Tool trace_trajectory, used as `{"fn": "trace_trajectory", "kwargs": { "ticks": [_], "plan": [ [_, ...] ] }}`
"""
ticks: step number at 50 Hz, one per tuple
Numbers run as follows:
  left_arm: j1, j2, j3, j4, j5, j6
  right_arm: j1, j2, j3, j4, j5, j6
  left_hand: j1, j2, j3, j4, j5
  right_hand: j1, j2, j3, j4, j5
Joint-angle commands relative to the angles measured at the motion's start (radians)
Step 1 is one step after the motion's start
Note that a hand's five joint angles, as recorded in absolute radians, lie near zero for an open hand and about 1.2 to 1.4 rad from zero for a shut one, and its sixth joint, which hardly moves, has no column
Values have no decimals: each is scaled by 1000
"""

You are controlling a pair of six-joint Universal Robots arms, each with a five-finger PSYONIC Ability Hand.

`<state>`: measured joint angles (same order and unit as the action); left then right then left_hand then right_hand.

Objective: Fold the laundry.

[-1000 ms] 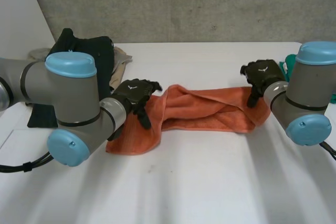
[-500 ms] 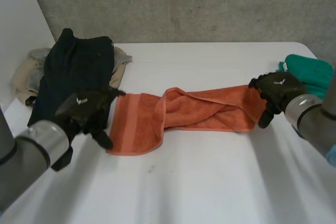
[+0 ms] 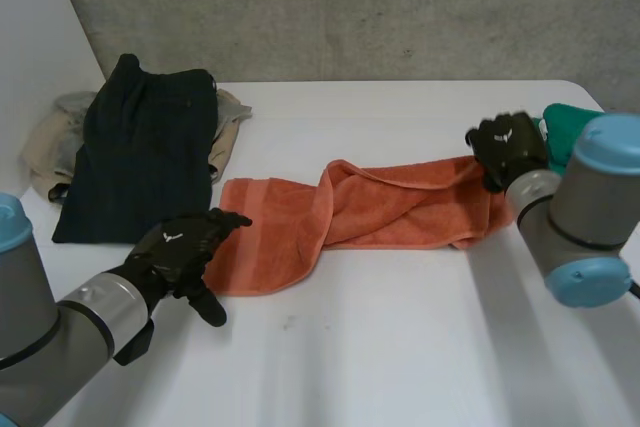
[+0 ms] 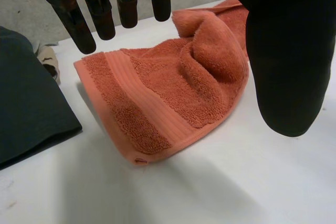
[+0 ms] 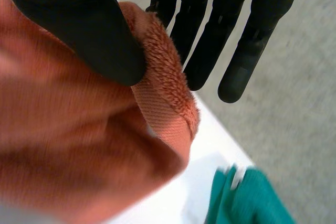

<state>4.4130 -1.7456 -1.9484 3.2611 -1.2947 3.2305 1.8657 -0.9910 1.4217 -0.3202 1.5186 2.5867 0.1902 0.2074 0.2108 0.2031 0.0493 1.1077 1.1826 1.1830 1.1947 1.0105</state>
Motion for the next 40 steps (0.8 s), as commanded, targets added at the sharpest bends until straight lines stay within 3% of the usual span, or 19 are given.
{"fn": "trace_trajectory", "kwargs": {
  "ticks": [1, 14, 20, 29, 40],
  "plan": [
    [-29, -58, 28, 34, -63, -1, 32, -231, 31, 150, -110, 90, 53, 35, 32, 40, 19, 289, 214, 213, 202, 211],
    [-95, -150, 83, 14, -159, -104, 41, -503, -96, 474, -199, 303, 56, 38, 35, 43, 22, 289, 214, 213, 202, 211],
    [-109, -155, 97, 28, -184, -109, 27, -604, -135, 464, -264, 450, 53, 35, 32, 40, 19, 289, 214, 213, 202, 211],
    [-132, -175, 111, 48, -204, -106, -69, -742, -199, 374, -285, 690, 41, 24, 20, 28, 7, 289, 214, 213, 202, 211],
    [-201, -256, 175, 65, -230, -103, -105, -795, -234, 357, -318, 826, 50, 32, 29, 37, 16, 289, 214, 213, 202, 211]
  ]
}}
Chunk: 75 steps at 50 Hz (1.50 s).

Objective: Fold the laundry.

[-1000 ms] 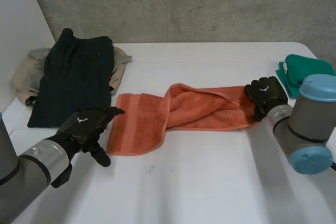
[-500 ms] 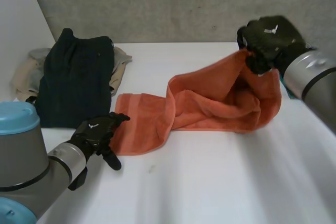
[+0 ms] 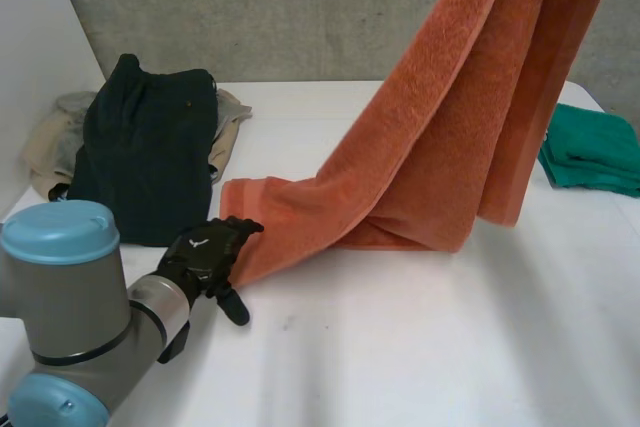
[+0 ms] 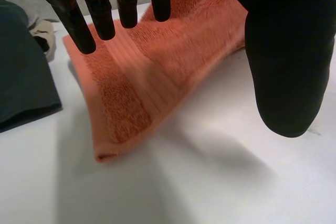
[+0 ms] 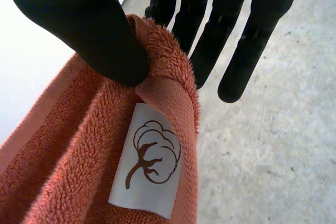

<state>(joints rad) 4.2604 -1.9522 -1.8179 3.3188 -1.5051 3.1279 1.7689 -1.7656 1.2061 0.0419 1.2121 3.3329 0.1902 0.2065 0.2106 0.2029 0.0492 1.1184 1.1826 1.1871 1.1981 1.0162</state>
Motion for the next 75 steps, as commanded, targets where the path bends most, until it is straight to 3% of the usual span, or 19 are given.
{"fn": "trace_trajectory", "kwargs": {
  "ticks": [1, 5, 9, 10, 11, 16, 19, 25, 30, 33, 38, 43, 48, 51, 55, 60, 61, 65, 75],
  "plan": [
    [-56, -57, 54, 7, -23, -2, -6, -21, -23, -7, -9, 88, 50, 33, 29, 37, 16, 278, 214, 209, 198, 206],
    [-109, -90, 97, 4, -49, 4, -6, -18, -51, -20, -5, 128, 76, 60, 56, 63, 42, 278, 214, 209, 198, 206],
    [-143, -117, 140, 33, -113, 12, -13, -17, -68, -22, -2, 149, 600, 584, 580, 587, 567, 278, 214, 209, 198, 206],
    [-137, -128, 159, 60, -148, 21, -17, -15, -69, -22, -2, 152, 1014, 998, 994, 1002, 981, 278, 214, 209, 198, 206],
    [-126, -132, 169, 79, -170, 26, -35, -14, -69, -22, 1, 154, 1204, 1188, 1184, 1191, 1171, 278, 214, 209, 198, 206],
    [-44, -143, 189, 140, -222, 64, -132, 5, -66, -20, 0, 163, 1206, 1190, 1186, 1193, 1173, 278, 214, 209, 198, 206],
    [15, -100, 148, 117, -159, 64, -187, 31, -59, -22, -14, 163, 1206, 1190, 1186, 1193, 1173, 278, 214, 209, 198, 206],
    [144, 201, 60, 93, 67, 47, -227, 101, -28, -8, -72, 93, 1206, 1190, 1186, 1193, 1173, 278, 214, 209, 198, 206],
    [233, 403, 98, -8, 189, 46, -240, 182, -11, 62, -88, -133, 1206, 1190, 1186, 1193, 1173, 278, 214, 209, 198, 206],
    [298, 463, 170, -148, 259, 46, -244, 236, -13, 125, -75, -288, 1206, 1190, 1186, 1193, 1173, 278, 214, 209, 198, 206],
    [372, 397, 340, -342, 318, 115, -235, 334, -14, 213, -22, -521, 1206, 1190, 1186, 1193, 1173, 278, 214, 209, 198, 206],
    [342, 211, 474, -475, 307, 279, -165, 469, -26, 279, 79, -725, 1206, 1190, 1186, 1193, 1173, 278, 214, 209, 198, 206],
    [294, -6, 630, -504, 244, 441, -79, 590, -85, 242, 174, -771, 1206, 1190, 1186, 1193, 1173, 278, 214, 209, 198, 206],
    [259, -128, 779, -472, 181, 489, -43, 663, -154, 158, 228, -776, 1206, 1190, 1186, 1193, 1173, 278, 214, 209, 198, 206],
    [237, -227, 995, -323, 118, 489, -5, 732, -264, -51, 311, -762, 1206, 1190, 1186, 1193, 1173, 278, 214, 209, 198, 206],
    [231, -264, 1183, 58, 76, 422, 0, 744, -335, -434, 417, -685, 1206, 1190, 1186, 1193, 1173, 278, 214, 209, 198, 206],
    [231, -261, 1190, 108, 71, 407, -6, 738, -333, -573, 429, -659, 1206, 1190, 1186, 1193, 1173, 278, 214, 209, 198, 206],
    [234, -234, 1183, 252, 51, 316, -17, 729, -320, -801, 426, -616, 1206, 1190, 1186, 1193, 1173, 278, 214, 209, 198, 206],
    [260, -128, 930, 205, 51, 238, -34, 719, -260, -671, 353, -492, 1206, 1190, 1186, 1193, 1173, 278, 214, 209, 198, 206]
  ]
}}
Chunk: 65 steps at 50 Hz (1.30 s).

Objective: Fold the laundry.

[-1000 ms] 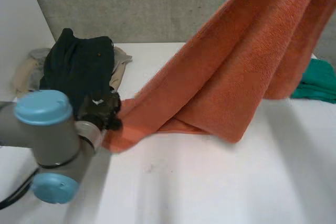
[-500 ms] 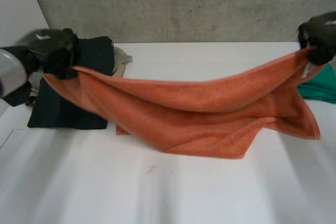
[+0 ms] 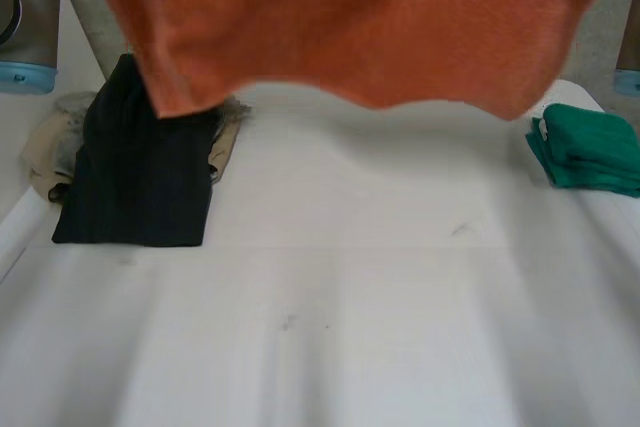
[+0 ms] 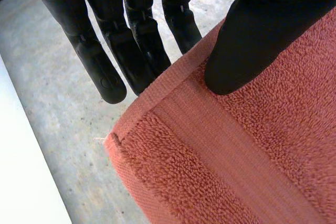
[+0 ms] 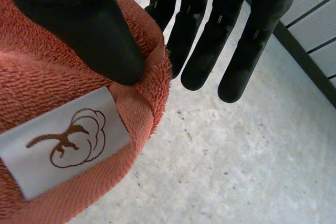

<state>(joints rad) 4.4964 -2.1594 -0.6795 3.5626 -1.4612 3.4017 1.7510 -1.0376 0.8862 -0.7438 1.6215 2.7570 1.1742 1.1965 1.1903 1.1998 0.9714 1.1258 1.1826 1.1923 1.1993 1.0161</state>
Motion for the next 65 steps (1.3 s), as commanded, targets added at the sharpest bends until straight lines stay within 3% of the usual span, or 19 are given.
{"fn": "trace_trajectory", "kwargs": {
  "ticks": [1, 9, 16, 21, 24, 28, 29, 33, 36, 39, 48, 56, 65],
  "plan": [
    [26, 87, -238, -35, 13, -41, -18, -10, 74, 125, -63, 90, 222, 200, 206, 196, 250, 271, 214, 204, 197, 206],
    [35, 161, -550, -11, 151, -48, -56, -29, 270, 210, -175, 96, 222, 200, 206, 196, 250, 271, 214, 204, 197, 206],
    [46, 239, -839, -114, 277, 2, -113, -81, 453, 362, -305, 69, 222, 200, 206, 196, 250, 271, 214, 204, 197, 206],
    [79, 328, -989, -298, 292, 109, -165, -171, 542, 556, -432, -42, 222, 200, 206, 196, 250, 271, 214, 204, 197, 206],
    [113, 407, -1075, -480, 297, 214, -212, -245, 588, 736, -492, -183, 222, 200, 206, 196, 250, 271, 214, 204, 197, 206],
    [184, 515, -1166, -771, 332, 406, -292, -298, 631, 1053, -477, -429, 222, 200, 206, 196, 250, 271, 214, 204, 197, 206],
    [197, 529, -1173, -830, 341, 445, -316, -306, 651, 1193, -454, -548, 222, 200, 206, 196, 250, 271, 214, 204, 197, 206],
    [230, 566, -1192, -1036, 384, 577, -335, -320, 692, 1400, -430, -800, 222, 200, 206, 196, 250, 271, 214, 204, 197, 206],
    [227, 560, -1180, -1120, 406, 652, -309, -317, 695, 1365, -433, -775, 222, 200, 206, 196, 250, 271, 214, 204, 197, 206],
    [215, 527, -1149, -1087, 407, 677, -285, -311, 688, 1273, -428, -668, 222, 200, 206, 196, 250, 271, 214, 204, 197, 206],
    [109, 285, -913, -788, 285, 523, -202, -202, 633, 968, -402, -436, 222, 200, 206, 196, 250, 271, 214, 204, 197, 206],
    [50, 96, -698, -532, 162, 412, -108, -15, 515, 602, -244, -261, 222, 200, 206, 196, 250, 271, 214, 204, 197, 206],
    [0, -88, -465, -393, 85, 396, -36, 217, 332, 406, -141, -258, 222, 200, 206, 196, 250, 271, 214, 204, 197, 206]
  ]
}}
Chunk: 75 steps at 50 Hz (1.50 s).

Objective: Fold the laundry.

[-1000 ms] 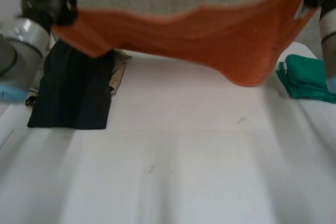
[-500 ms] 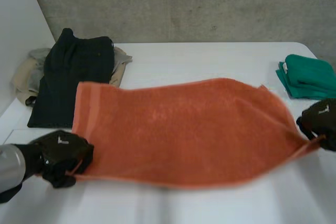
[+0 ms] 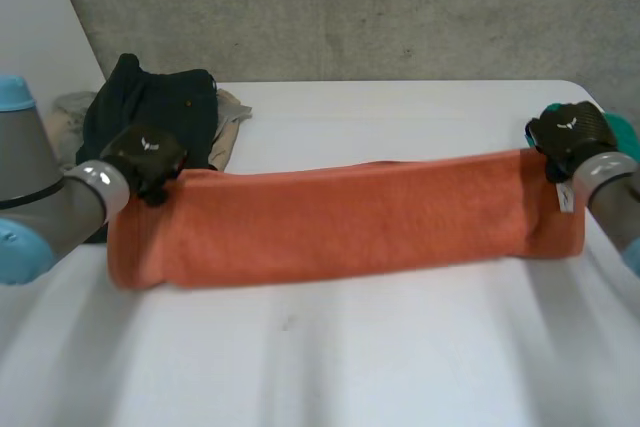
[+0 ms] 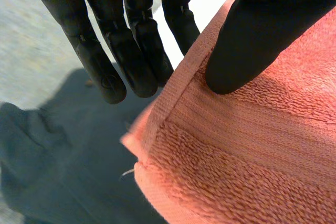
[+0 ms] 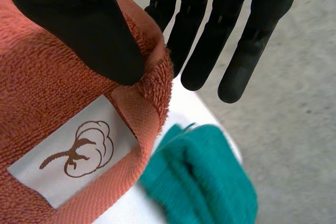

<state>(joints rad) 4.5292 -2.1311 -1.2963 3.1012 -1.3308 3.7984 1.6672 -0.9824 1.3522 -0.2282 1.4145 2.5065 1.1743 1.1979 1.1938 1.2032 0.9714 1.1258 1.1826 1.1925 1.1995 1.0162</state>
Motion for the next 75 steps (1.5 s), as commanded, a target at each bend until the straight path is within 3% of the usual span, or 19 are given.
{"fn": "trace_trajectory", "kwargs": {
  "ticks": [1, 6, 7, 8, 9, 10, 18, 26, 31, 37, 44, 45, 46, 52, 55, 61, 64, 68, 75],
  "plan": [
    [-38, -133, 175, 71, -50, 1, 52, 184, -155, -117, 73, -9, 222, 198, 202, 193, 250, 271, 214, 204, 197, 206],
    [-62, -248, 310, 73, -53, -3, 74, 324, -298, -132, 103, -8, 222, 198, 202, 193, 250, 271, 214, 204, 197, 206],
    [-68, -259, 321, 73, -50, -3, 83, 359, -333, -132, 112, -2, 222, 198, 202, 193, 250, -445, -502, -512, -519, -510],
    [-71, -268, 330, 73, -47, -3, 91, 375, -350, -132, 116, 2, 77, 53, 57, 48, 105, -923, -980, -990, -997, -988],
    [-82, -277, 338, 74, -50, -3, 97, 387, -363, -131, 119, 5, -671, -695, -691, -700, -643, -951, -1008, -1018, -1025, -1016],
    [-85, -277, 342, 76, -51, -3, 103, 392, -372, -131, 124, 8, -1000, -1023, -1019, -1029, -971, -951, -1008, -1018, -1025, -1016],
    [-87, -138, 227, 106, -122, -46, 77, 188, -265, -60, 127, 138, -1000, -1023, -1019, -1029, -971, -951, -1008, -1018, -1025, -1016],
    [-58, 62, -30, 207, -90, -131, -36, -77, -20, 232, -64, 187, -1000, -1023, -1019, -1029, -971, -870, -927, -936, -943, -935],
    [-51, 141, -176, 278, -31, -175, -92, -98, 82, 311, -95, 187, -1000, -1023, -1019, -1029, -971, -696, -753, -763, -770, -761],
    [-56, 171, -273, 372, 12, -200, -122, -44, 145, 195, -126, 184, -1000, -1023, -1019, -1029, -971, -608, -665, -675, -682, -673],
    [-70, 166, -285, 386, -10, -215, -118, 74, 127, 57, -114, 178, -1000, -1023, -1019, -1029, -971, -441, -498, -508, -515, -506],
    [-71, 166, -285, 384, -13, -217, -118, 85, 120, 52, -111, 176, -1000, -1023, -1019, -1029, -971, -304, -361, -371, -378, -369],
    [-73, 169, -287, 384, -14, -218, -119, 102, 102, 50, -89, 173, -1000, -1023, -1019, -1029, -971, 265, 208, 198, 191, 200],
    [-75, 203, -297, 379, -33, -238, -181, 71, 58, 96, 118, 176, -1000, -1023, -1019, -1029, -971, 271, 214, 204, 197, 206],
    [-73, 226, -308, 378, -37, -255, -245, 37, 61, 98, 106, 131, -1000, -1023, -1019, -1029, -971, 271, 214, 204, 197, 206],
    [-61, 278, -336, 378, -31, -290, -333, 27, 24, 86, 83, -116, -1000, -1023, -1019, -1029, -971, 271, 214, 204, 197, 206],
    [-55, 296, -348, 378, -28, -301, -310, 25, 8, 73, 95, -192, -1000, -1023, -1019, -1029, -971, 271, 214, 204, 197, 206],
    [-50, 310, -362, 376, -27, -309, -183, -4, 15, -12, 81, -229, -1000, -1023, -1019, -1029, -971, 271, 214, 204, 197, 206],
    [-51, 326, -383, 372, -27, -325, 158, -116, 140, -302, -118, -320, -1000, -1023, -1019, -1029, -971, 271, 214, 204, 197, 206]
  ]
}}
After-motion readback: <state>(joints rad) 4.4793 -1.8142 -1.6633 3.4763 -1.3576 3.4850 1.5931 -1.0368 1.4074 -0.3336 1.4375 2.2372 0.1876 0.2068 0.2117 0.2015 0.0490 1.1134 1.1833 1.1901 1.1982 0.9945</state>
